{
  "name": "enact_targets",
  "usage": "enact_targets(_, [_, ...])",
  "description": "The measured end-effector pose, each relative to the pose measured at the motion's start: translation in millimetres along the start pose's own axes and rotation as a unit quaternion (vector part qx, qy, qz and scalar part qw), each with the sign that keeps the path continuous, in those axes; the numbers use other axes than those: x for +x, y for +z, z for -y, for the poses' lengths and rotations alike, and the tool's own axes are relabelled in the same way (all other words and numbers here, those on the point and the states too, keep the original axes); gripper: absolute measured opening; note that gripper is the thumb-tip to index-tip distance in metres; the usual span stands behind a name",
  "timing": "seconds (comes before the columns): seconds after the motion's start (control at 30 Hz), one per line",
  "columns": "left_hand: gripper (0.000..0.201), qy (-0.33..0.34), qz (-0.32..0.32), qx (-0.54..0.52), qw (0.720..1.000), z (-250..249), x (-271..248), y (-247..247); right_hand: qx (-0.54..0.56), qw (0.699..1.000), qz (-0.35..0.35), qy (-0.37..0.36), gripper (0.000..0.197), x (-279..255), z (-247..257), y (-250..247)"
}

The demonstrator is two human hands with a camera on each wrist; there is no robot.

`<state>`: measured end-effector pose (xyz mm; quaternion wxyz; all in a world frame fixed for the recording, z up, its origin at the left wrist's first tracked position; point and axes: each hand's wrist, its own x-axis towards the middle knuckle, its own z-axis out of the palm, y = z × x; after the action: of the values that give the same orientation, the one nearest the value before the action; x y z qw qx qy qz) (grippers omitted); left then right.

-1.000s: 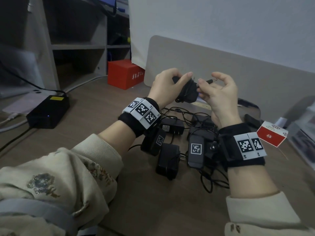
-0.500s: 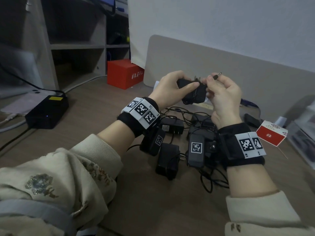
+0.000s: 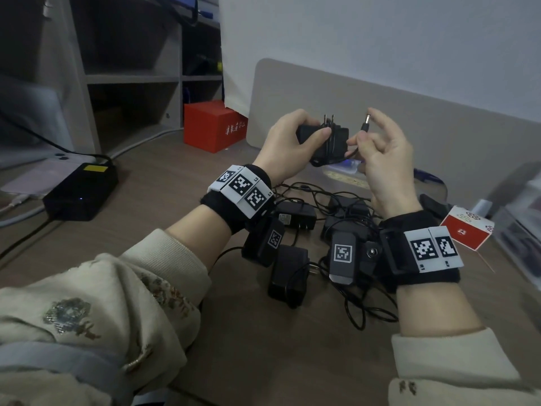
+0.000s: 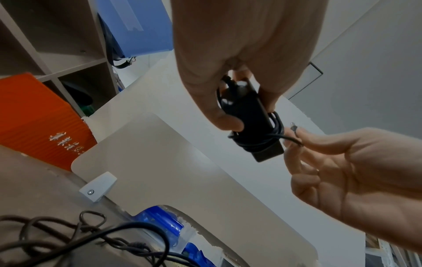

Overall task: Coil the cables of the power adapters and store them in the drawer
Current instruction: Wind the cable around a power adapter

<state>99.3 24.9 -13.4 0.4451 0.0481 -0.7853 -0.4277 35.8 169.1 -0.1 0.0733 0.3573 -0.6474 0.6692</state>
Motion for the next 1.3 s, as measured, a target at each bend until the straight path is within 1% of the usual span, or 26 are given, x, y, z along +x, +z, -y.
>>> enact_targets(0.07, [0.02,-0.02,-0.004,-0.027,0.999,0,1,0,0.027,1.0,-0.009,0.012,0.02,1,-2,-4])
enact_targets(0.1, [0.019,-0.022,-0.005,-0.03,0.999,0,1,-1,0.038,0.999,-0.008,0.016,0.017,2,-2,-6])
enact_targets(0.37, [0.015,-0.016,0.005,-0.031,0.999,-4,-1,0,0.009,1.0,0.028,-0.001,0.012,-2,6,-5])
enact_targets(0.5, [0.012,-0.035,0.009,-0.046,0.998,-5,-1,-3,-0.019,0.999,0.031,0.005,0.015,-1,6,-6])
enact_targets(0.63, [0.014,-0.066,0.052,-0.073,0.994,-8,-2,-6,-0.046,0.998,0.035,0.001,0.014,-2,8,-7])
enact_targets(0.8, [0.034,-0.109,0.121,-0.119,0.979,-10,-4,-10,-0.033,0.999,0.026,0.011,0.015,-1,6,-10])
enact_targets(0.9, [0.041,-0.129,0.131,-0.138,0.973,-12,-5,-9,-0.015,0.999,0.033,0.033,0.018,-1,3,-10])
enact_targets(1.0, [0.037,-0.141,0.129,-0.144,0.971,-12,-6,-8,0.012,0.998,0.047,0.051,0.022,-3,2,-5])
enact_targets(1.13, [0.029,-0.151,0.12,-0.153,0.969,-11,-7,-8,0.058,0.995,0.058,0.064,0.019,-4,1,-1])
enact_targets(1.3, [0.028,-0.178,0.143,-0.169,0.959,-9,-7,-8,0.066,0.994,0.052,0.071,0.02,-4,-1,0])
